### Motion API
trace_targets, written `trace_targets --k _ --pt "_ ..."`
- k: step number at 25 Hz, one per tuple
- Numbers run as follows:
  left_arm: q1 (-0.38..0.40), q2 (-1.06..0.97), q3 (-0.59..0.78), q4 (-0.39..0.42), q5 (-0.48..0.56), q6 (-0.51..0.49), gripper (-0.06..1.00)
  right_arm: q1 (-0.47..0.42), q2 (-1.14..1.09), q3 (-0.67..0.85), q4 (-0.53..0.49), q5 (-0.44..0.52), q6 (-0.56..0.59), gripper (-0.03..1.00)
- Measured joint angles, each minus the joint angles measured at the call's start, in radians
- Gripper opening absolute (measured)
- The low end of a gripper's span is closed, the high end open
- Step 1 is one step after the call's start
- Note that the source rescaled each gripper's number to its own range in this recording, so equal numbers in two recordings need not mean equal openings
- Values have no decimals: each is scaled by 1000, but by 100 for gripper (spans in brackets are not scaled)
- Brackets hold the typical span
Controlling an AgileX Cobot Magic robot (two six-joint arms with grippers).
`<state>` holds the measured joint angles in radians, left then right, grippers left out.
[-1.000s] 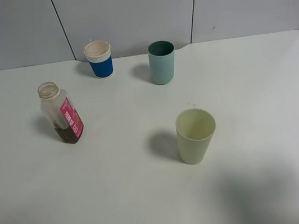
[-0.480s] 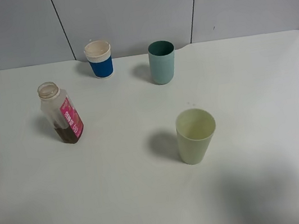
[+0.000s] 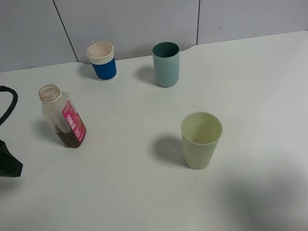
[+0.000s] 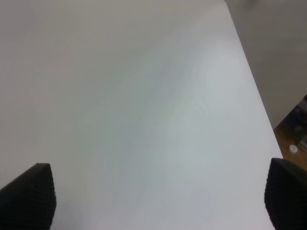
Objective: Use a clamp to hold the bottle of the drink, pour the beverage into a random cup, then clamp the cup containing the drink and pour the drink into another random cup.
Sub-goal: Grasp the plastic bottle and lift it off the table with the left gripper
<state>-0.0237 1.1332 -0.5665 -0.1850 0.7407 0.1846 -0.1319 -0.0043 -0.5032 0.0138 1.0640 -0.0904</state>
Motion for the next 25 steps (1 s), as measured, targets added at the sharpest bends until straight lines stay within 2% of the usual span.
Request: trace_targets --k 5,11,20,25 --pt "-29 31 52 -10 -100 18 100 0 0 0 0 0 0 59" --pt "-167 98 101 -15 -269 13 100 0 0 0 0 0 0 59" --pt "-272 274 170 -12 -644 -19 100 0 0 0 0 0 0 59" --pt "-297 339 171 48 -839 -67 100 0 0 0 0 0 0 59"
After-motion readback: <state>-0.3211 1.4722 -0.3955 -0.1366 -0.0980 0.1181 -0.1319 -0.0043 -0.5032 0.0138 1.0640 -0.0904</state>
